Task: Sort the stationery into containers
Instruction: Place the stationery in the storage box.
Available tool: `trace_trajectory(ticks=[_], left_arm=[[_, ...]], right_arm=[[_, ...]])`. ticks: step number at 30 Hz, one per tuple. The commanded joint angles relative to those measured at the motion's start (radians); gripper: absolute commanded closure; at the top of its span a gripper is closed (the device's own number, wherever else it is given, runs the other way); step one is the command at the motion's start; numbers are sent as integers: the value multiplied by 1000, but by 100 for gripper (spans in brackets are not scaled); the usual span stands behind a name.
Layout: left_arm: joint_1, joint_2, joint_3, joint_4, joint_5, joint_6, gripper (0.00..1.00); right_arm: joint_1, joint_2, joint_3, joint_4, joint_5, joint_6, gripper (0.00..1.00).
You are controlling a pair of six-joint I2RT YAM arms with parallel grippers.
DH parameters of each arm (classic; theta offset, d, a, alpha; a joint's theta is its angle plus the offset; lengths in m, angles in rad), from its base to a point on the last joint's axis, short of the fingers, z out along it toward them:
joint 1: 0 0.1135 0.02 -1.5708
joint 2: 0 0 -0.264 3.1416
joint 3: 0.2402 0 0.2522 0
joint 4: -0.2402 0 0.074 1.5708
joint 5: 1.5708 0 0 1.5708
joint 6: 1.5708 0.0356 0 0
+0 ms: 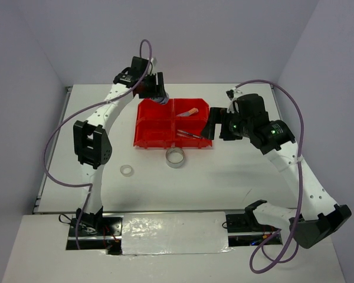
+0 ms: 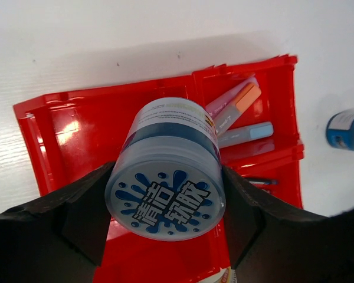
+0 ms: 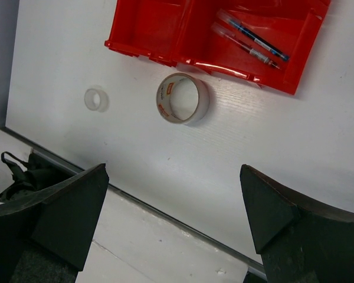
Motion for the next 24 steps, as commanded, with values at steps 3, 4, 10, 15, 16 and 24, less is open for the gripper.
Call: trace_trajectory(ticks=[3, 4, 10, 15, 16, 24], left_arm=[[-35, 28, 26, 82, -63, 50, 100], [-41, 34, 32, 80, -82, 56, 100], [-64, 82, 27, 51, -160, 65, 99], [-70, 60, -52, 79, -218, 57, 100], [-69, 53, -65, 85, -223, 54, 100], [-69, 76, -77, 90, -179, 60, 86]], right_arm=[[3, -49, 37, -27, 21, -35, 0], [3, -50, 32, -30, 23, -33, 0], [3, -59, 20, -31, 27, -36, 0], [3, -50, 35, -34, 30, -45, 0], [2, -47, 38, -36, 30, -45, 0], [5, -18, 64, -34, 21, -53, 0]])
